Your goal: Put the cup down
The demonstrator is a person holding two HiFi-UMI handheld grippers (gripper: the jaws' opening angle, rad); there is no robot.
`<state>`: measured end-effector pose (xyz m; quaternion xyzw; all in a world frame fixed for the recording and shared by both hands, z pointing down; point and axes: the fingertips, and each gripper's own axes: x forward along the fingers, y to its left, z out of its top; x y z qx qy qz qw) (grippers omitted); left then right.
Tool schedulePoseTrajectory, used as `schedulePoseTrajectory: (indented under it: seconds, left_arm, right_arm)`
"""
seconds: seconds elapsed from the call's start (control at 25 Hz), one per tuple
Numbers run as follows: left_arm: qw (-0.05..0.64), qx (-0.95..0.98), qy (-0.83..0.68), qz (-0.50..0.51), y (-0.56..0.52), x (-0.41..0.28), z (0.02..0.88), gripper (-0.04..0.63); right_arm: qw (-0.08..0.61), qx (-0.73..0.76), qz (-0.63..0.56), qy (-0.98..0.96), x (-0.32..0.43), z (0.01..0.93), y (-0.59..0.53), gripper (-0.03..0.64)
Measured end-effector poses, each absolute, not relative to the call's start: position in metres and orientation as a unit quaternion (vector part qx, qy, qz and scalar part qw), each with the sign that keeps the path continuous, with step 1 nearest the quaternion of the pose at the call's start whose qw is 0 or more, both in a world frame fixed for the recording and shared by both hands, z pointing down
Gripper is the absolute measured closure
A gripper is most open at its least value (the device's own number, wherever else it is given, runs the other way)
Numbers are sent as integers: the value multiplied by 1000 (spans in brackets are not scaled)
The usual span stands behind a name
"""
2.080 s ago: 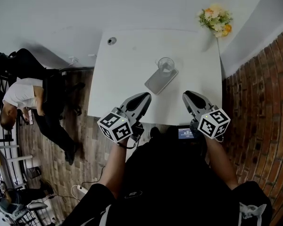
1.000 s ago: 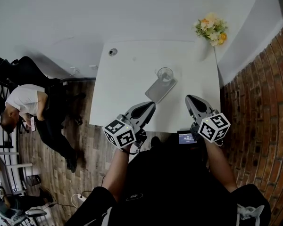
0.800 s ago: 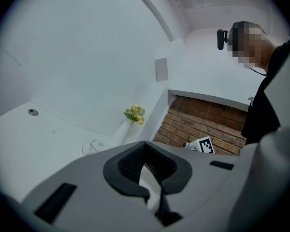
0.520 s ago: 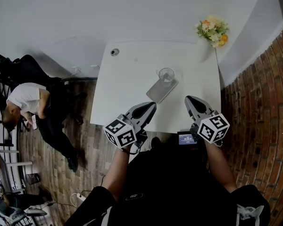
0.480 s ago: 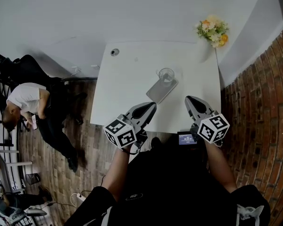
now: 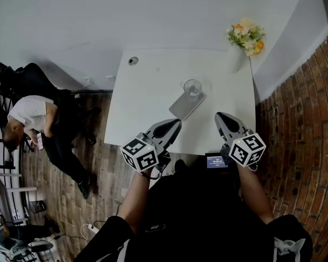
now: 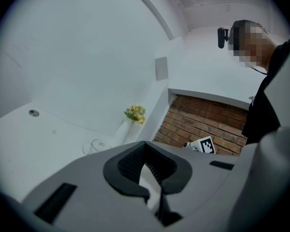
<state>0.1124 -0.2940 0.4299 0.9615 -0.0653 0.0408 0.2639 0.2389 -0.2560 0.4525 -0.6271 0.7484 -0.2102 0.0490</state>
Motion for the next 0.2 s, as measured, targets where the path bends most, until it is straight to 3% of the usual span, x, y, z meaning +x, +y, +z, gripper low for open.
schedulePoseTrajectory:
  seconds: [0.2]
  left_arm:
    - [264, 961, -66, 42, -292, 112, 431, 588]
  right_arm:
    - [56, -625, -211, 749, 239, 453, -254, 601]
